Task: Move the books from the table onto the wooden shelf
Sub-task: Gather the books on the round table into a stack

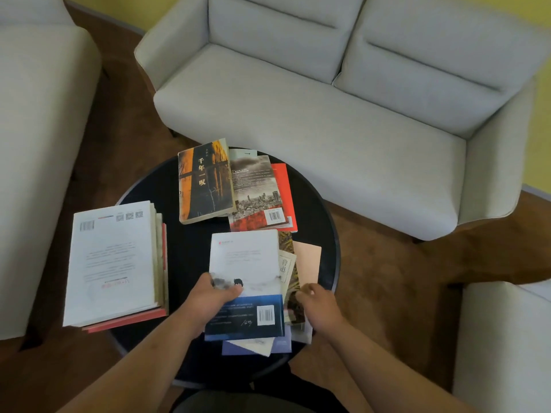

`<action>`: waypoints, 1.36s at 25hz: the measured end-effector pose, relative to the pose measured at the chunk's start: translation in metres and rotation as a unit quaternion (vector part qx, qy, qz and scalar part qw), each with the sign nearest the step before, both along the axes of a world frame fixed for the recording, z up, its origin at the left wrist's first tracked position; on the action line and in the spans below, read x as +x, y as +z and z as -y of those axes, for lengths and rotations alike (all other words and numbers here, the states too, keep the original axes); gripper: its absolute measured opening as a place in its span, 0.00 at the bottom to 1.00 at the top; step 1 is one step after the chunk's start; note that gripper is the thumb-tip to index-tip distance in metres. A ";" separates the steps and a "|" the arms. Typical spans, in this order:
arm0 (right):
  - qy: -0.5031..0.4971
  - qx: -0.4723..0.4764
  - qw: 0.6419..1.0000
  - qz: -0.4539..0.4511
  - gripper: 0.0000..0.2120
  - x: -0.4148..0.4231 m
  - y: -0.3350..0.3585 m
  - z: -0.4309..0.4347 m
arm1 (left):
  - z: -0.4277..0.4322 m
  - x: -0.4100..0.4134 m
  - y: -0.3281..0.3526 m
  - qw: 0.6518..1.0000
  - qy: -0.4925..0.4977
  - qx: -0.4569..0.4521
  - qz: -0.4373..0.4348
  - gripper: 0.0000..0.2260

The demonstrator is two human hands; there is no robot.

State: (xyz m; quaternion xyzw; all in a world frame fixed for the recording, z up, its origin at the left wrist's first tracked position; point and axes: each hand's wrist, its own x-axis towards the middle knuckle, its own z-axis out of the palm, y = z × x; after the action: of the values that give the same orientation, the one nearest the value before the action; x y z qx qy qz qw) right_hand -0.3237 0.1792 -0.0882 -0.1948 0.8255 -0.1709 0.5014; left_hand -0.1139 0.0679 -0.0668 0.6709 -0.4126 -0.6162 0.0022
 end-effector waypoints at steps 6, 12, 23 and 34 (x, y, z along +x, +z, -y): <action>-0.122 -0.050 0.980 0.151 0.30 -0.013 0.009 0.003 | -0.024 -0.014 0.003 0.996 -0.084 -0.017 -0.017 0.27; -0.129 -0.073 0.966 0.212 0.25 -0.023 -0.001 0.005 | -0.024 -0.030 -0.001 0.997 0.027 0.067 -0.034 0.30; -0.108 -0.049 0.967 0.226 0.20 -0.031 -0.016 0.007 | -0.035 -0.063 -0.005 0.986 0.105 0.088 -0.098 0.19; -0.217 -0.012 0.922 0.319 0.19 -0.031 -0.018 -0.007 | -0.037 -0.053 -0.006 0.980 0.076 0.103 -0.155 0.23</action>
State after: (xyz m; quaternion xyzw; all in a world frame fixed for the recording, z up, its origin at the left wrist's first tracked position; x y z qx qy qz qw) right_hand -0.3545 0.1865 -0.1058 0.0485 0.6417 -0.3383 0.6866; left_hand -0.1664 0.1053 -0.0724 0.5931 -0.2893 -0.7500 0.0444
